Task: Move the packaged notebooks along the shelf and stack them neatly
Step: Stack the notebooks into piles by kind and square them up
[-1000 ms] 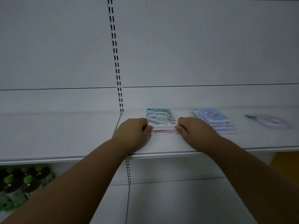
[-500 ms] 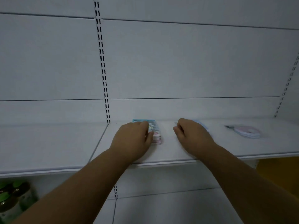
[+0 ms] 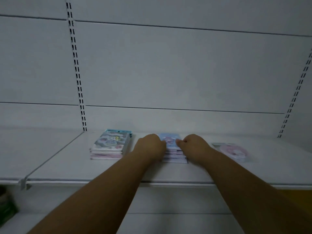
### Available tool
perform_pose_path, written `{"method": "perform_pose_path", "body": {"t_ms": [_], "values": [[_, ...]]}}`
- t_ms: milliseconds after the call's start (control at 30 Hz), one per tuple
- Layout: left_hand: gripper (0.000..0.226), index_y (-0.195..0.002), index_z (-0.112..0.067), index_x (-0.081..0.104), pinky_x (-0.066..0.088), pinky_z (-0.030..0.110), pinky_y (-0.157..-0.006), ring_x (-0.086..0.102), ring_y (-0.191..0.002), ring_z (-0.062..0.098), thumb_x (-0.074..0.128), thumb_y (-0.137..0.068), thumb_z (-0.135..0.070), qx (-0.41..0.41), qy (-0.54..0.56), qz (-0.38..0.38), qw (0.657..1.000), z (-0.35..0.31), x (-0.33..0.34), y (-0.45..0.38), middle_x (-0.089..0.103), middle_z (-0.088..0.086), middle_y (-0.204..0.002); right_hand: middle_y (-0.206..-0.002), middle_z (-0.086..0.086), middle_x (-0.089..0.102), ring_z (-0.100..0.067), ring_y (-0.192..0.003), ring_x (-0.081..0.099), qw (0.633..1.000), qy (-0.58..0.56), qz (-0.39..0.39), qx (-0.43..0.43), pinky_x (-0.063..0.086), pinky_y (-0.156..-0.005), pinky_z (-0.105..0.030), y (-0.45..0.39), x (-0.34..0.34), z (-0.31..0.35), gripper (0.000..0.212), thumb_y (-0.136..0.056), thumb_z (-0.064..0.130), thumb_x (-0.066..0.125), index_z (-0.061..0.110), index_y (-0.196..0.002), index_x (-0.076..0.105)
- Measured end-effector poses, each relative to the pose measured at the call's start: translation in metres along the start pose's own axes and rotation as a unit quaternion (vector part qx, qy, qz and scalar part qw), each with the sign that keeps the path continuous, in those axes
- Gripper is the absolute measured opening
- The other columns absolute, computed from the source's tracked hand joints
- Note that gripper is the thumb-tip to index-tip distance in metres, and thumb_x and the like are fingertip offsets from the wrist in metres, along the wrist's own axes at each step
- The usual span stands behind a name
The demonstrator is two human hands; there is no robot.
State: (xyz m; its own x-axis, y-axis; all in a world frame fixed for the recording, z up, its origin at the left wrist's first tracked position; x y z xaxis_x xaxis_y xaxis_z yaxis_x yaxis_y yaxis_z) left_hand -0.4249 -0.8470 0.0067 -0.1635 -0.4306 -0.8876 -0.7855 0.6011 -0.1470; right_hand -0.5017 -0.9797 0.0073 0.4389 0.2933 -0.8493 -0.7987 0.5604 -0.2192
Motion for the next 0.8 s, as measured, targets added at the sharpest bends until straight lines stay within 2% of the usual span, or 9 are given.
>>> {"method": "perform_pose_path", "body": {"t_ms": [67, 167, 267, 333, 400, 467, 533, 667, 800], "values": [[0.034, -0.114, -0.004, 0.06, 0.043, 0.031, -0.081, 0.059, -0.107, 0.031, 0.049, -0.095, -0.029, -0.042, 0.066, -0.026, 0.997, 0.006, 0.001, 0.0, 0.063, 0.018, -0.12, -0.081, -0.016, 0.058, -0.027, -0.077, 0.055, 0.999, -0.044, -0.003, 0.007, 0.031, -0.065, -0.025, -0.001, 0.003, -0.003, 0.034, -0.094, 0.035, 0.051, 0.004, -0.082, 0.061], [0.041, -0.124, -0.005, 0.056, 0.043, 0.029, -0.085, 0.058, -0.111, 0.029, 0.056, -0.091, -0.03, -0.068, 0.147, -0.061, 0.985, 0.01, 0.0, 0.002, 0.061, 0.016, -0.126, -0.073, -0.014, 0.06, -0.025, -0.067, 0.056, 0.982, -0.186, -0.009, 0.028, 0.041, -0.062, -0.027, -0.001, 0.001, -0.011, 0.023, -0.088, 0.024, 0.062, 0.003, -0.081, 0.066], [0.021, -0.102, -0.015, 0.055, 0.056, 0.04, -0.081, 0.066, -0.096, 0.032, 0.066, -0.084, -0.018, -0.062, 0.261, -0.073, 0.96, 0.012, -0.001, 0.003, 0.066, 0.019, -0.111, -0.079, -0.019, 0.069, -0.03, -0.067, 0.066, 0.932, -0.358, 0.011, 0.054, 0.055, -0.064, -0.039, 0.004, 0.005, -0.013, 0.011, -0.083, 0.009, 0.067, 0.0, -0.087, 0.071], [0.011, -0.087, -0.008, 0.058, 0.06, 0.047, -0.071, 0.069, -0.085, 0.034, 0.066, -0.081, -0.012, -0.072, 0.288, -0.072, 0.952, 0.012, 0.0, 0.004, 0.07, 0.022, -0.099, -0.073, -0.015, 0.067, -0.029, -0.065, 0.066, 0.941, -0.335, -0.005, 0.054, 0.054, -0.06, -0.037, 0.004, 0.004, -0.015, 0.008, -0.08, 0.011, 0.068, 0.003, -0.08, 0.067], [0.017, -0.091, -0.001, 0.067, 0.058, 0.037, -0.062, 0.068, -0.079, 0.03, 0.064, -0.082, -0.015, -0.086, 0.252, -0.043, 0.963, 0.009, 0.006, 0.004, 0.071, 0.019, -0.091, -0.057, -0.007, 0.053, -0.021, -0.052, 0.054, 0.973, -0.225, -0.021, 0.054, 0.04, -0.047, -0.026, 0.003, 0.0, -0.017, 0.023, -0.078, 0.019, 0.066, 0.01, -0.06, 0.054], [0.021, -0.096, -0.002, 0.067, 0.047, 0.026, -0.051, 0.066, -0.078, 0.028, 0.064, -0.084, -0.019, -0.1, 0.232, -0.021, 0.967, 0.006, 0.009, 0.004, 0.069, 0.018, -0.092, -0.054, -0.006, 0.048, -0.019, -0.049, 0.047, 0.978, -0.197, -0.009, 0.074, 0.031, -0.044, -0.024, 0.001, 0.0, -0.019, 0.028, -0.077, 0.02, 0.066, 0.012, -0.057, 0.048], [0.021, -0.099, -0.003, 0.066, 0.044, 0.024, -0.048, 0.065, -0.078, 0.026, 0.066, -0.085, -0.018, -0.11, 0.256, -0.013, 0.96, 0.006, 0.01, 0.0, 0.068, 0.017, -0.094, -0.057, -0.01, 0.052, -0.02, -0.046, 0.049, 0.963, -0.249, 0.009, 0.101, 0.034, -0.041, -0.02, -0.001, 0.003, -0.024, 0.02, -0.074, 0.014, 0.068, 0.007, -0.062, 0.054], [0.019, -0.099, -0.001, 0.069, 0.057, 0.037, -0.067, 0.067, -0.085, 0.031, 0.066, -0.081, -0.005, -0.127, 0.325, -0.015, 0.937, 0.011, 0.012, -0.004, 0.069, 0.019, -0.095, -0.072, -0.02, 0.065, -0.027, -0.054, 0.061, 0.918, -0.376, 0.025, 0.125, 0.049, -0.045, -0.028, 0.001, 0.008, -0.025, 0.011, -0.072, 0.002, 0.074, -0.003, -0.079, 0.067], [0.03, -0.099, 0.007, 0.069, 0.058, 0.053, -0.079, 0.069, -0.087, 0.042, 0.068, -0.07, 0.013, -0.151, 0.47, 0.014, 0.869, 0.024, 0.02, -0.002, 0.071, 0.027, -0.098, -0.106, -0.02, 0.067, -0.033, -0.088, 0.069, 0.88, -0.462, 0.014, 0.111, 0.059, -0.068, -0.04, 0.002, 0.014, -0.027, 0.054, -0.071, -0.003, 0.076, 0.011, -0.12, 0.059]]}}
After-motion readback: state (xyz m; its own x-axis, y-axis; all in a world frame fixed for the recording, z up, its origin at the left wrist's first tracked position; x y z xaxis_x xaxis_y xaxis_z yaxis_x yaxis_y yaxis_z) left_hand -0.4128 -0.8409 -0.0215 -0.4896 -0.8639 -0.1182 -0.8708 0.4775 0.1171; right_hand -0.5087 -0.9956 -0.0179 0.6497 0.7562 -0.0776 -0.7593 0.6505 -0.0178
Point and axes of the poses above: each hand's wrist, its own y-axis away from the middle knuckle, its own x-axis out of the palm, z = x × y, the point moved 10 cm from there along -y, towards the middle knuckle
